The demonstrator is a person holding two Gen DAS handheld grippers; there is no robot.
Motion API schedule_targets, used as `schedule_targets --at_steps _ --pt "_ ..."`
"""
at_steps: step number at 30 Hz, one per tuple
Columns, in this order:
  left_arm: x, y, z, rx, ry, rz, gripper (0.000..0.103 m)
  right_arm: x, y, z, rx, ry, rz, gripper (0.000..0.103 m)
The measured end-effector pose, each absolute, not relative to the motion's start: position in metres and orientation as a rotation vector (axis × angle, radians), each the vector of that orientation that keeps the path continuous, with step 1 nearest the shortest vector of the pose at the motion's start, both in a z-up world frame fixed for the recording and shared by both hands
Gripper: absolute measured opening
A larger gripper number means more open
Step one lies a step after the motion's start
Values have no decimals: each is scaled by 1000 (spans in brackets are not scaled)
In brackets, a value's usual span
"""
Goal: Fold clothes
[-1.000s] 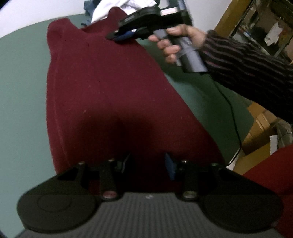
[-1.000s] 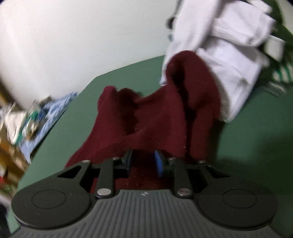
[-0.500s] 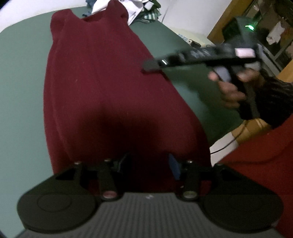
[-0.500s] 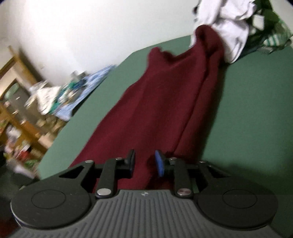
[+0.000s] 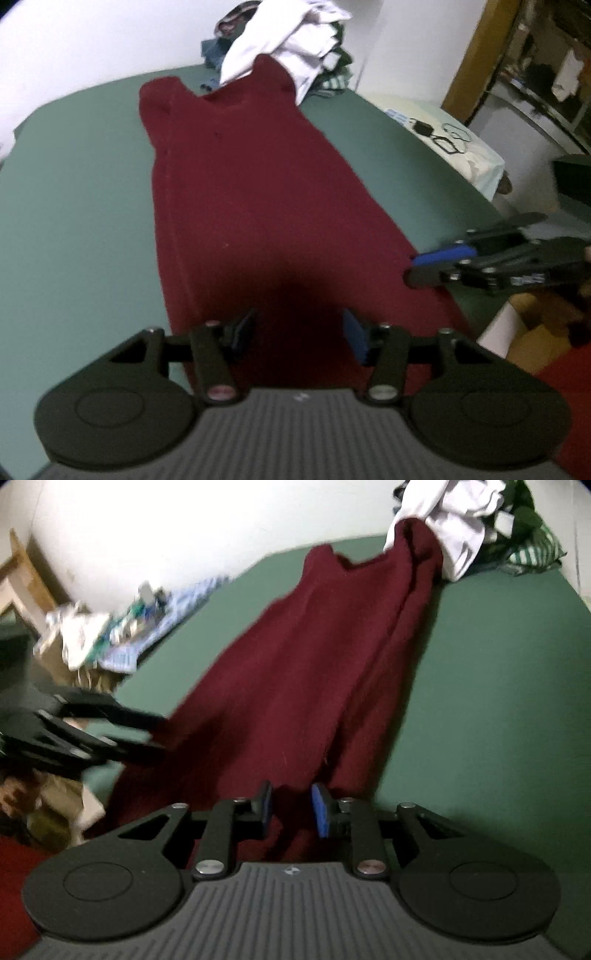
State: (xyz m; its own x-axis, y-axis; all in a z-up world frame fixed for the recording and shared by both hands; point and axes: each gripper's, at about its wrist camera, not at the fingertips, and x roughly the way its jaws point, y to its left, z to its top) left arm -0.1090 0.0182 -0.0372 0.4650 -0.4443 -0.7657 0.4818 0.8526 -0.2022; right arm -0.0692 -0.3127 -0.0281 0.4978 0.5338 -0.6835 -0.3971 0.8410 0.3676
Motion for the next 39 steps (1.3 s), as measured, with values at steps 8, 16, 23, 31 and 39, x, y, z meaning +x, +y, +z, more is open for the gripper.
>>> schedule_targets --at_steps 8,16,23,31,39 --pt "-124 34 -44 40 959 -619 40 -77 -302 -35 155 943 522 25" --pt "-38 35 -12 8 796 -529 33 -23 -284 -14 156 801 457 26" --pt "15 30 -51 34 854 -403 35 32 -280 -33 149 893 291 24" --pt "4 38 -58 19 824 -460 48 117 -239 21 238 711 396 38" --pt "-10 23 -63 132 768 -448 48 238 -152 -6 -44 690 297 39"
